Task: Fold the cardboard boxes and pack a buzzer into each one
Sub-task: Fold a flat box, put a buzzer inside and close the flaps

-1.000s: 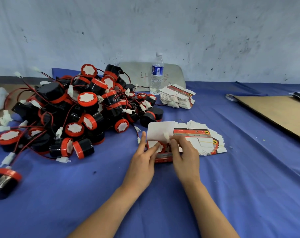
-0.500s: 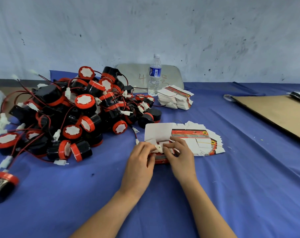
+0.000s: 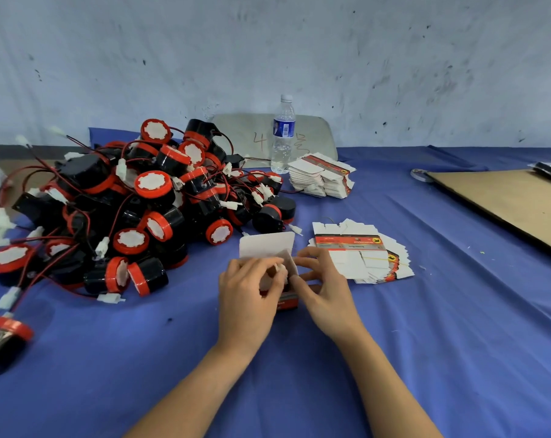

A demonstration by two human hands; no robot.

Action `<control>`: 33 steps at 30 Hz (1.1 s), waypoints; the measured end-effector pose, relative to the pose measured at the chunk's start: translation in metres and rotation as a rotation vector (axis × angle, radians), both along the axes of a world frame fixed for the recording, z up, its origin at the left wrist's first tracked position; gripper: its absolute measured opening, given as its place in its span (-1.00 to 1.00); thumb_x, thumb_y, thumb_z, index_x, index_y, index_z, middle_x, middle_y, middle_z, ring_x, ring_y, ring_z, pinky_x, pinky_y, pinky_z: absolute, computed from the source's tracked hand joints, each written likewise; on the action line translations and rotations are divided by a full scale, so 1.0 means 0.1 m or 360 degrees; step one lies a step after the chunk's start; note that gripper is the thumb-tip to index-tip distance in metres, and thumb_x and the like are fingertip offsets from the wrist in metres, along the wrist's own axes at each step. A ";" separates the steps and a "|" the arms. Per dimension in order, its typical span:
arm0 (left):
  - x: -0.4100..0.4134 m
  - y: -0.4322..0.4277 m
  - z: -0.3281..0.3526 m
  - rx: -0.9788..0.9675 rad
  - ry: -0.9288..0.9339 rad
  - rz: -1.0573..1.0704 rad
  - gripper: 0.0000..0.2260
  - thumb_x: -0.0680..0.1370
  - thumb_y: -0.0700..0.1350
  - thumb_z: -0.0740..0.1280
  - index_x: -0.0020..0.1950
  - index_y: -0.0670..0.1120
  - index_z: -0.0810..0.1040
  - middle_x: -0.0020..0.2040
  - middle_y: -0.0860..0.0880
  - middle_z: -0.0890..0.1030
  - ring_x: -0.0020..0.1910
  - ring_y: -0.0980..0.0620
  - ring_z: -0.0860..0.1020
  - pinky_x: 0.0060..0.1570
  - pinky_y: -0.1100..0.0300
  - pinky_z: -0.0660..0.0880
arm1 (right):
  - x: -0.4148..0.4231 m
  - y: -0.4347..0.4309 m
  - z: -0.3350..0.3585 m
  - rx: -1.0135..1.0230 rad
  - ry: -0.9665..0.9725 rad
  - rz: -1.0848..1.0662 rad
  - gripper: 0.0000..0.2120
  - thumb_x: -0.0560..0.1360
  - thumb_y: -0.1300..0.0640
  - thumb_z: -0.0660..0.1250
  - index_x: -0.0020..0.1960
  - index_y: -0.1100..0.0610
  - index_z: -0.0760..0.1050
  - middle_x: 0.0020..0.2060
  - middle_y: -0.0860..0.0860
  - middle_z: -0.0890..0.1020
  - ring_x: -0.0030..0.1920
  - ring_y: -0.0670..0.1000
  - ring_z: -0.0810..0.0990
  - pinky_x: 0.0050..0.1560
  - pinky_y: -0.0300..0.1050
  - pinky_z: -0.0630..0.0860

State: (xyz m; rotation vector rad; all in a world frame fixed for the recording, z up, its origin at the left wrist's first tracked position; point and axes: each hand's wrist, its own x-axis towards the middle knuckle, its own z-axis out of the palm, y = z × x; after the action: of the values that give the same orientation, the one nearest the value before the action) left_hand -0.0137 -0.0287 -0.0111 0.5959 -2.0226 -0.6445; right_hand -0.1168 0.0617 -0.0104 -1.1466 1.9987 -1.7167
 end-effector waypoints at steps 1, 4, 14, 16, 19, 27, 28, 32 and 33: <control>0.00 0.00 0.00 0.0006 -0.0026 0.0001 -0.89 0.50 -0.04 0.39 0.01 0.04 0.62 -0.18 0.16 0.62 -0.02 0.07 0.47 0.00 0.26 0.21 | 0.02 0.00 -0.01 0.0010 0.0003 0.0031 -0.71 0.52 0.24 0.34 0.13 -0.05 0.40 0.04 -0.15 0.62 -0.06 -0.05 0.62 -0.06 -0.17 0.57; 0.01 -0.02 0.01 0.0034 -0.0156 -0.0010 -0.85 0.48 -0.03 0.44 -0.01 0.11 0.52 -0.26 0.18 0.57 -0.06 0.14 0.41 -0.02 0.28 0.14 | 0.05 0.01 -0.01 0.0042 0.0106 0.0112 -0.71 0.50 0.27 0.31 0.14 -0.02 0.44 0.04 -0.22 0.59 -0.05 -0.05 0.61 -0.10 -0.25 0.55; 0.03 -0.09 0.00 -0.0040 -0.0428 -0.0047 -0.89 0.49 -0.25 0.39 -0.05 -0.13 0.70 -0.05 0.01 0.61 0.11 -0.04 0.47 0.00 0.20 0.25 | 0.09 0.00 0.05 0.0066 0.0050 0.0081 -0.77 0.54 0.28 0.29 0.00 0.03 0.66 0.13 -0.14 0.58 0.07 -0.25 0.55 -0.04 -0.40 0.46; 0.04 -0.09 0.01 0.0144 -0.0264 -0.0075 -0.84 0.48 -0.32 0.33 -0.02 -0.13 0.63 -0.03 0.01 0.57 0.04 -0.01 0.51 -0.02 0.21 0.41 | 0.07 0.00 0.04 0.0074 0.0026 0.0070 -0.79 0.55 0.26 0.30 0.00 0.05 0.68 0.13 -0.16 0.57 0.10 -0.28 0.53 -0.02 -0.40 0.46; 0.06 -0.09 0.03 0.0233 -0.0095 -0.0107 -0.74 0.45 -0.40 0.27 -0.01 -0.07 0.45 -0.02 0.02 0.50 -0.05 0.06 0.50 -0.09 0.31 0.43 | 0.07 -0.02 0.02 0.0122 0.0028 0.0052 -0.81 0.55 0.22 0.31 -0.05 0.06 0.69 0.14 -0.15 0.56 0.04 -0.24 0.56 -0.02 -0.34 0.50; 0.11 -0.11 0.05 0.0054 -0.0195 -0.0456 -0.76 0.41 -0.24 0.27 0.02 -0.08 0.63 0.03 0.11 0.44 0.05 0.19 0.45 -0.02 0.51 0.34 | 0.03 -0.04 -0.01 0.0064 0.0146 -0.0208 -0.80 0.49 0.32 0.32 -0.15 0.13 0.69 -0.01 -0.18 0.58 -0.06 -0.21 0.57 -0.15 -0.38 0.48; 0.11 -0.10 0.06 0.0047 -0.0240 -0.0560 -0.72 0.41 -0.24 0.28 0.08 -0.06 0.61 0.05 0.13 0.42 0.05 0.22 0.46 0.00 0.49 0.36 | 0.01 -0.03 -0.01 0.0049 0.0158 -0.0298 -0.80 0.47 0.34 0.32 -0.19 0.15 0.68 -0.08 -0.17 0.59 -0.10 -0.19 0.57 -0.17 -0.40 0.46; 0.05 0.00 0.02 -0.0176 -0.0370 -0.0582 -0.79 0.50 -0.33 0.33 0.11 -0.17 0.61 0.13 0.01 0.49 0.10 0.05 0.52 0.09 0.17 0.49 | -0.03 -0.03 -0.01 0.0086 0.0242 -0.0606 -0.83 0.43 0.29 0.32 -0.26 0.13 0.65 -0.18 -0.16 0.59 -0.16 -0.17 0.56 -0.18 -0.29 0.46; 0.03 0.03 0.01 -0.0220 -0.0384 -0.0531 -0.81 0.52 -0.34 0.32 0.11 -0.21 0.61 0.16 -0.04 0.52 0.13 0.00 0.53 0.10 0.10 0.50 | -0.03 -0.03 -0.02 0.0120 0.0254 -0.0678 -0.84 0.44 0.26 0.33 -0.24 0.13 0.66 -0.16 -0.15 0.59 -0.17 -0.14 0.56 -0.17 -0.22 0.48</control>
State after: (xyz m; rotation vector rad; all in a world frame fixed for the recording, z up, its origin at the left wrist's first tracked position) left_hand -0.0104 -0.0253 -0.0102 0.2641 -2.3991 -0.6439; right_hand -0.1194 0.0590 -0.0123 -0.9039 2.5296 -1.7591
